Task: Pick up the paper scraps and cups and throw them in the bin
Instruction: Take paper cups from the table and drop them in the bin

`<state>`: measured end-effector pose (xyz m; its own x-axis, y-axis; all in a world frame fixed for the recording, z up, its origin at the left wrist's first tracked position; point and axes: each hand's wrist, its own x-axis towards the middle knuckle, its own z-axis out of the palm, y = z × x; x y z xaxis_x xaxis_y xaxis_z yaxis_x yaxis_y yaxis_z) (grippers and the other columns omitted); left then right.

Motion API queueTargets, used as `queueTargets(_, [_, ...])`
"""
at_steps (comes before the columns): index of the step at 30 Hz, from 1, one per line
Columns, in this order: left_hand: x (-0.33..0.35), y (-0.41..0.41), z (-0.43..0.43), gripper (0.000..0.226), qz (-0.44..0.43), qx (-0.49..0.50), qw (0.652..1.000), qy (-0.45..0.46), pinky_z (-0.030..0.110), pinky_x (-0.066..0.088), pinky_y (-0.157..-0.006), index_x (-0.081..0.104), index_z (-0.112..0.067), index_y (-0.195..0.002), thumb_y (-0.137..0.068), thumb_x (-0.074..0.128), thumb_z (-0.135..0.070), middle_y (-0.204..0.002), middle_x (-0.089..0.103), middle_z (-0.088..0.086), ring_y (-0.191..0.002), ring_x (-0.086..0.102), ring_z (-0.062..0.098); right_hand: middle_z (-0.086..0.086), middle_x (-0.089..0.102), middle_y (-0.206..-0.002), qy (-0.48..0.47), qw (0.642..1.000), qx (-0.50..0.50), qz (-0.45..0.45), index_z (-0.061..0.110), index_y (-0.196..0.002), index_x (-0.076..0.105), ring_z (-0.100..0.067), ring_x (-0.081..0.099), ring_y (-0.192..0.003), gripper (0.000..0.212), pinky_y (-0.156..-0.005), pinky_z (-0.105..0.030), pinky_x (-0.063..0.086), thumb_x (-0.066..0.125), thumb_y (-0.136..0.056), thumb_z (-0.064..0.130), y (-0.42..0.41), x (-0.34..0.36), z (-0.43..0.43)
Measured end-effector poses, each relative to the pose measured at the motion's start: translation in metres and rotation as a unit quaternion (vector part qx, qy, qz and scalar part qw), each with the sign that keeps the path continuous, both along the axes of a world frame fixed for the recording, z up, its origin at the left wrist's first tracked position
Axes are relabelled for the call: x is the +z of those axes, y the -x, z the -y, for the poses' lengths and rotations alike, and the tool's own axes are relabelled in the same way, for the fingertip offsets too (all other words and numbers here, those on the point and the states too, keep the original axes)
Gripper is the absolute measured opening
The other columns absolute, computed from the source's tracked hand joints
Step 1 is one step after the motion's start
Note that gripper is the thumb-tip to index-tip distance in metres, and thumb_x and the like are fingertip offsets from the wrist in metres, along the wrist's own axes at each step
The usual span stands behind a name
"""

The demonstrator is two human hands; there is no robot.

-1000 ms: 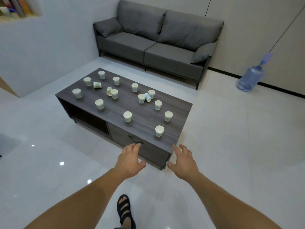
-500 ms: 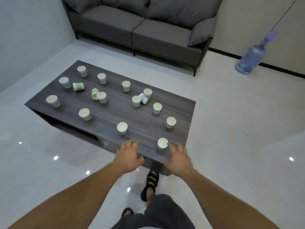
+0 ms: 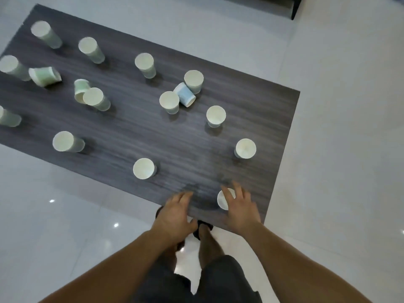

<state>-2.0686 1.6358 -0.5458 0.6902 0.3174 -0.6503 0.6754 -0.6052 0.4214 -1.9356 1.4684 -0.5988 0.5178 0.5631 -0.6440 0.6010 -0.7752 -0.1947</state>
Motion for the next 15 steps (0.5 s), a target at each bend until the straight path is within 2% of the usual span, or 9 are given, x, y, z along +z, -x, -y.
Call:
queueTargets(2, [-0.03, -0.013, -0.001, 0.082, -0.014, -0.007, 1.0, 0.027, 0.04, 0.033, -0.113, 0.022, -0.028, -0.148, -0.081, 0.067, -0.043, -0.151, 0.027, -0.004, -0.137, 0.028, 0.018, -0.002, 0.004, -0.16, 0.005, 0.999, 0.038, -0.015, 0.036, -0.15, 0.012, -0.034, 0.017, -0.142, 0.088, -0.106, -0.05, 0.038, 0.069, -0.083, 0.029, -0.005, -0.024, -0.001])
queueTargets(4, [-0.055, -0.028, -0.004, 0.084, -0.012, -0.034, 0.998, 0.049, 0.036, 0.029, -0.114, 0.02, -0.027, -0.149, -0.081, 0.068, -0.039, -0.152, 0.025, -0.003, -0.139, 0.024, 0.018, -0.003, 0.015, -0.157, -0.016, 0.999, 0.024, -0.016, 0.034, -0.149, 0.019, -0.031, 0.026, -0.138, 0.082, -0.106, -0.045, 0.039, 0.068, -0.084, 0.03, -0.011, -0.038, -0.002])
queueTargets(7, [-0.074, -0.044, -0.008, 0.089, -0.004, -0.051, 0.997, 0.066, 0.032, 0.028, -0.111, 0.019, -0.024, -0.15, -0.078, 0.071, -0.035, -0.152, 0.025, -0.001, -0.139, 0.023, 0.018, -0.003, 0.037, -0.143, -0.115, 0.987, -0.108, -0.041, 0.026, -0.146, 0.035, -0.026, 0.042, -0.126, 0.072, -0.102, -0.036, 0.041, 0.069, -0.082, 0.034, -0.019, -0.04, -0.015])
queueTargets(10, [-0.071, -0.064, -0.011, 0.096, 0.034, -0.006, 0.994, 0.1, 0.034, 0.03, -0.112, 0.02, -0.022, -0.149, -0.072, 0.075, -0.034, -0.151, 0.028, -0.001, -0.139, 0.026, 0.017, -0.001, 0.04, -0.143, -0.198, 0.945, -0.244, -0.095, 0.025, -0.147, 0.034, -0.016, 0.042, -0.128, 0.077, -0.099, -0.025, 0.035, 0.072, -0.081, 0.039, -0.032, -0.023, -0.039])
queueTargets(13, [-0.063, -0.08, -0.016, 0.098, 0.082, 0.036, 0.989, 0.118, 0.037, 0.034, -0.111, 0.022, -0.019, -0.149, -0.07, 0.077, -0.033, -0.15, 0.031, 0.0, -0.138, 0.03, 0.016, 0.002, 0.04, -0.149, -0.218, 0.932, -0.246, -0.15, 0.026, -0.149, 0.033, -0.013, 0.038, -0.134, 0.077, -0.102, -0.019, 0.027, 0.07, -0.084, 0.043, -0.039, -0.008, -0.061])
queueTargets(15, [-0.056, -0.091, -0.024, 0.093, 0.109, 0.042, 0.986, 0.122, 0.039, 0.041, -0.106, 0.029, -0.021, -0.146, -0.068, 0.079, -0.032, -0.143, 0.041, -0.001, -0.132, 0.04, 0.015, 0.003, 0.042, -0.148, -0.226, 0.93, -0.234, -0.173, 0.026, -0.15, 0.033, -0.012, 0.039, -0.135, 0.076, -0.106, -0.019, 0.028, 0.07, -0.085, 0.042, -0.046, 0.001, -0.069])
